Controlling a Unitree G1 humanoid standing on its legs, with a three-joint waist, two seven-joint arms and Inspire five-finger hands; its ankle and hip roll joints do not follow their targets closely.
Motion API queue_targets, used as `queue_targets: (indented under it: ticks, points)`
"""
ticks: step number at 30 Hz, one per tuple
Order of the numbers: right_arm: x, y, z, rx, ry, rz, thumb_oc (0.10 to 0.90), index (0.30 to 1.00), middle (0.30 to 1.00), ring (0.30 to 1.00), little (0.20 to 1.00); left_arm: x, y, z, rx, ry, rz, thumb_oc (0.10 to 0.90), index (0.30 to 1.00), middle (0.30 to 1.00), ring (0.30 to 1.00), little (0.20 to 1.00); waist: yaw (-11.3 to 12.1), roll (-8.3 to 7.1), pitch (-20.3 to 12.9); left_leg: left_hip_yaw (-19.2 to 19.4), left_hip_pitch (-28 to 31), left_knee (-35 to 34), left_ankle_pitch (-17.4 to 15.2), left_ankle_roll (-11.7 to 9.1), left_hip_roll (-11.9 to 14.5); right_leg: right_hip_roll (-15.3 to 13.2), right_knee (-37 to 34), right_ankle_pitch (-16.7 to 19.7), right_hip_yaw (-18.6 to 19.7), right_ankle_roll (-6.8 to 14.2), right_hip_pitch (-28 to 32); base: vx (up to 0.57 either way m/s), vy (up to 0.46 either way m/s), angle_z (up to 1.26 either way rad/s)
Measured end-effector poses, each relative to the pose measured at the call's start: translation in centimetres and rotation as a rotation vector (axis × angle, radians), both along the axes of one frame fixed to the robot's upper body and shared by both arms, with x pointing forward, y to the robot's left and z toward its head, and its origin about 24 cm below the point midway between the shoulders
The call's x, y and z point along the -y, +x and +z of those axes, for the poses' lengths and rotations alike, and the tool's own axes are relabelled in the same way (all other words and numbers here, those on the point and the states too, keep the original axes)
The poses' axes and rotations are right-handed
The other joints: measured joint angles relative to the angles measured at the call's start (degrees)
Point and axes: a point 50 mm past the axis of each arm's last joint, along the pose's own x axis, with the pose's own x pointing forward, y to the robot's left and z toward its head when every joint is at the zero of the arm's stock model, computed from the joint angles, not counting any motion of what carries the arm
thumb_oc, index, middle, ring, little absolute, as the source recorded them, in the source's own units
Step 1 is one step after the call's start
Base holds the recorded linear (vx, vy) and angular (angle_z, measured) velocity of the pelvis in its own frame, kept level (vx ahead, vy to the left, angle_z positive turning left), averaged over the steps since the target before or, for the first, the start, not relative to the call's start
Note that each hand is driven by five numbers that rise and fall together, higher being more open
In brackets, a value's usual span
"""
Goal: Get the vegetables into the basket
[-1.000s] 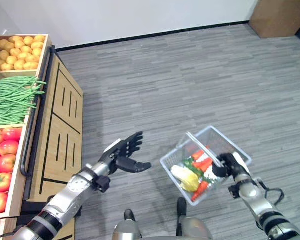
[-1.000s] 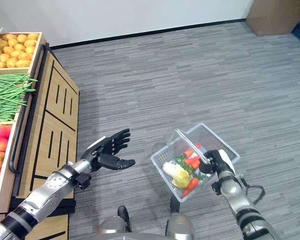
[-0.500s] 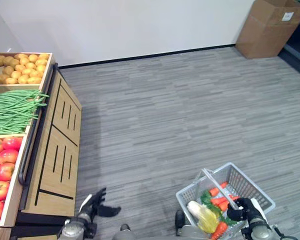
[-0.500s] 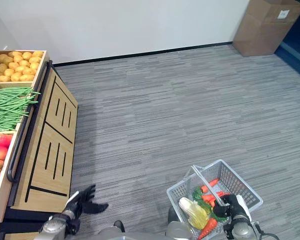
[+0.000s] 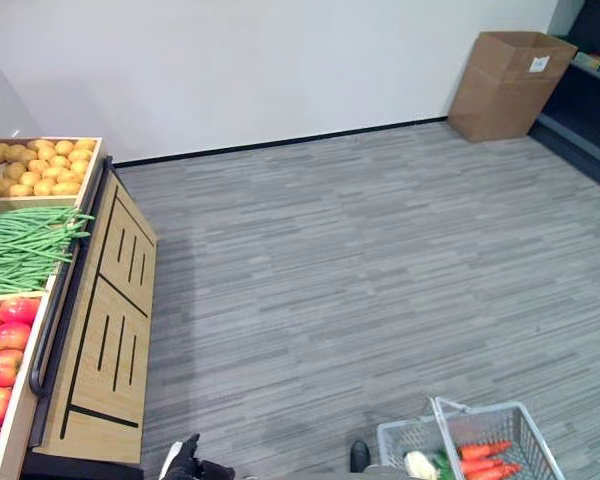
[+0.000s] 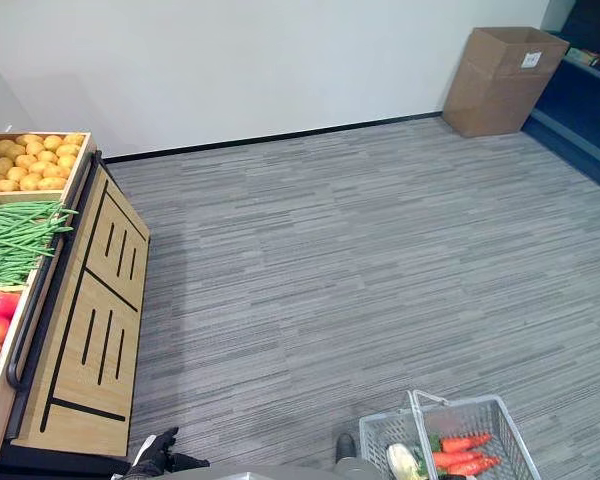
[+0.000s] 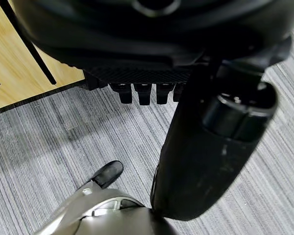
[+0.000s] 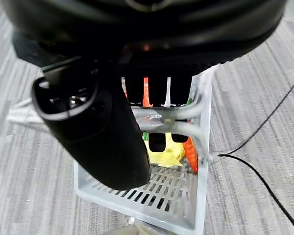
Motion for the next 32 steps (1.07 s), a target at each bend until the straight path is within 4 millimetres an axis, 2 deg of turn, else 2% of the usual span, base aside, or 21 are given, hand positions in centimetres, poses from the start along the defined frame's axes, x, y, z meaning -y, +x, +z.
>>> queue_targets:
  ticks: [14,17,23,32]
  points:
    - [-0.5,-3.0,-0.4,-0.146,0.052,-0.034,0.900,1.000,1.000,1.000,1.000,0.1,-1.1,-0.3,-0.046,-0.030,0.086,0.900,1.000,1.000,1.000,1.000,0.1,0.00,-1.5,-0.1,0.5,0.0,-0.3,-0.2,0.2,0.1,0.0,-0.3,0.0,-0.2,0.6,0.00,0.000,0.00]
    - [-1.4,-4.1,-0.7,-0.211,0.119,0.014,0.900,1.000,1.000,1.000,1.000,-0.1,-1.2,-0.3,-0.056,-0.044,0.078,0.900,1.000,1.000,1.000,1.000,0.1,-0.16,-1.7,-0.2,0.5,0.0,-0.3,-0.2,0.3,0.2,0.0,-0.4,-0.3,-0.3,0.7,0.01,-0.007,0.01]
    - [-2.5,-5.0,-1.0,-0.281,0.206,0.017,0.900,1.000,1.000,1.000,1.000,-0.2,-1.8,-0.4,-0.094,-0.070,0.074,0.900,1.000,1.000,1.000,1.000,0.2,-0.32,-3.0,-0.6,0.7,0.0,-0.5,-0.3,0.4,0.3,0.0,-0.7,-0.7,-0.2,1.1,0.01,-0.012,0.03]
    - [-3.7,-2.7,-1.3,-0.195,0.271,0.089,0.900,1.000,1.000,1.000,1.000,-0.2,-1.8,-0.4,-0.096,-0.074,0.073,0.900,1.000,1.000,1.000,1.000,0.3,-0.38,-3.0,-0.8,0.4,0.0,-0.6,-0.5,0.6,0.5,0.0,-1.0,-0.8,-0.3,0.9,0.00,-0.009,0.02]
